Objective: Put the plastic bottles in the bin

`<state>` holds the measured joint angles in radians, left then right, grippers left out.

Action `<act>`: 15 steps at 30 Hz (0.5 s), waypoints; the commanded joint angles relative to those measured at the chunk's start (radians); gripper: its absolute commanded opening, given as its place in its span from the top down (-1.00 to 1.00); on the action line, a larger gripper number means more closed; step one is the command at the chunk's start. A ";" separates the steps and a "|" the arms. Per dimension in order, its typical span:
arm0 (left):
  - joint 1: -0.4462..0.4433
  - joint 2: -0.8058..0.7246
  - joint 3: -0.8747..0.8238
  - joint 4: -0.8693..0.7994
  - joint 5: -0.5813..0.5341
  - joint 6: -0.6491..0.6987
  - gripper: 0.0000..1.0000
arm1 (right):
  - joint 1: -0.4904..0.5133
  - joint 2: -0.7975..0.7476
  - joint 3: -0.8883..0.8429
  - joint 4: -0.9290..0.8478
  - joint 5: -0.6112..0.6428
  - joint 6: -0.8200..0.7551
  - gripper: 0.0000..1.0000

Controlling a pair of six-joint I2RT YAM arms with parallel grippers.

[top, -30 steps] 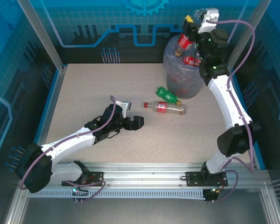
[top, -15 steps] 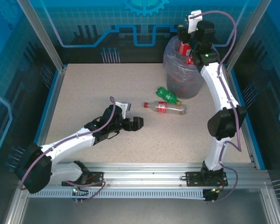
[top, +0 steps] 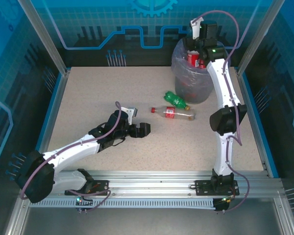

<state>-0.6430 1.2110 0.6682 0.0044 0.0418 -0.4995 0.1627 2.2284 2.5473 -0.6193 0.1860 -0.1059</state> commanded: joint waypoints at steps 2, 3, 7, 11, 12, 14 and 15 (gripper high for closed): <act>0.005 -0.007 -0.006 -0.016 0.014 -0.010 -0.98 | -0.018 0.036 0.005 -0.014 -0.025 -0.006 -0.10; 0.006 -0.005 -0.006 -0.015 0.015 -0.012 -0.99 | -0.021 0.039 -0.010 -0.002 -0.026 -0.003 -0.11; 0.005 0.000 -0.004 -0.014 0.018 -0.016 -0.98 | -0.032 0.051 -0.040 0.019 -0.043 0.025 -0.47; 0.005 0.001 -0.001 -0.018 0.017 -0.015 -0.98 | -0.032 0.031 -0.040 0.018 -0.055 0.025 -0.73; 0.005 0.003 0.000 -0.018 0.017 -0.015 -0.98 | -0.032 0.019 -0.039 0.017 -0.057 0.027 -0.78; 0.005 0.011 0.005 -0.015 0.020 -0.016 -0.98 | -0.031 -0.011 -0.041 0.016 -0.060 0.028 -0.87; 0.006 0.017 0.007 -0.012 0.023 -0.017 -0.98 | -0.029 -0.025 -0.043 0.015 -0.062 0.026 -0.90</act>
<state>-0.6430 1.2129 0.6682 0.0044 0.0422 -0.4999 0.1425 2.2513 2.5069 -0.6128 0.1452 -0.0822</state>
